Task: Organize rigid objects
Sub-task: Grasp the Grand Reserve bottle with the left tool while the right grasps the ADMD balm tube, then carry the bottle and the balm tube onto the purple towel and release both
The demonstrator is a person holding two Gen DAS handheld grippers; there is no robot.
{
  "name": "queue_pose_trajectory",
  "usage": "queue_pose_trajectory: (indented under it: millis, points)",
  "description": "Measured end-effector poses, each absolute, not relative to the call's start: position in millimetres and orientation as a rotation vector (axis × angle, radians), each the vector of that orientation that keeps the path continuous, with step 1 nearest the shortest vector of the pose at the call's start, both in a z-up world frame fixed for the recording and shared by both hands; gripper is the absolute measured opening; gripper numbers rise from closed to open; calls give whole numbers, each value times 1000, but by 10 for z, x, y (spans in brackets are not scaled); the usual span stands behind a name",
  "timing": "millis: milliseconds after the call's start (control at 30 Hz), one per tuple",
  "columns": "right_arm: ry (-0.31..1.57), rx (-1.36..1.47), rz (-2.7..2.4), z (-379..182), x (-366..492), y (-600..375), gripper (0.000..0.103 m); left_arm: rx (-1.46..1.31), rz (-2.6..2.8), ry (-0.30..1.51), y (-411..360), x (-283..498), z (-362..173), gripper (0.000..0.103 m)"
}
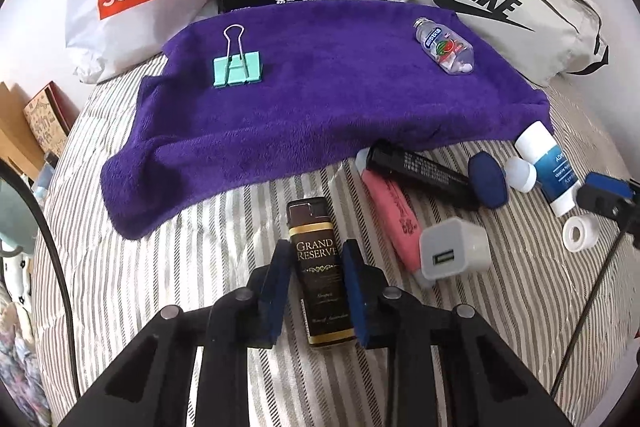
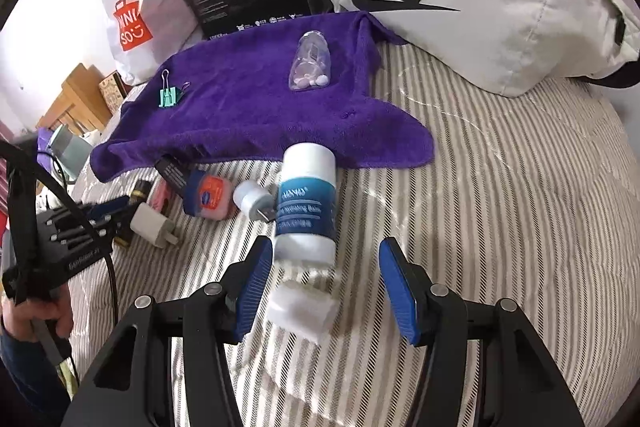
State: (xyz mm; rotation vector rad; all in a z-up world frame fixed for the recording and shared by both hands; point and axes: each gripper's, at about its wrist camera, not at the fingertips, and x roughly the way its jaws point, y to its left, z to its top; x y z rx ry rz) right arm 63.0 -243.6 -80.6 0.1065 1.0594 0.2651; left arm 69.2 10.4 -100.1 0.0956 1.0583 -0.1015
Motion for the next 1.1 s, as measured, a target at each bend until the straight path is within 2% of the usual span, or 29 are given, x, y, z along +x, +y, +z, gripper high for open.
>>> queue_pose_trajectory:
  millis: [167,200,267,800,1100]
  points:
    - [1073,96,293,-884,815,-2293,55,96,-91,1054,89,676,-1001,25]
    - [1080,93,285,-916,856,-2274,51,94,-92,1054,92,675,-1000,25]
    - [1097,101,290,-981,932,-2248,37,90,-94,1051,88,678,-995,25]
    - [1094,-2,287,-1013,986,-2126,36,69,-111,1031,136,660,-1009,25]
    - [1077,21,285,-825,817,-2304,36,0,-126,1022,333,588,-926,24]
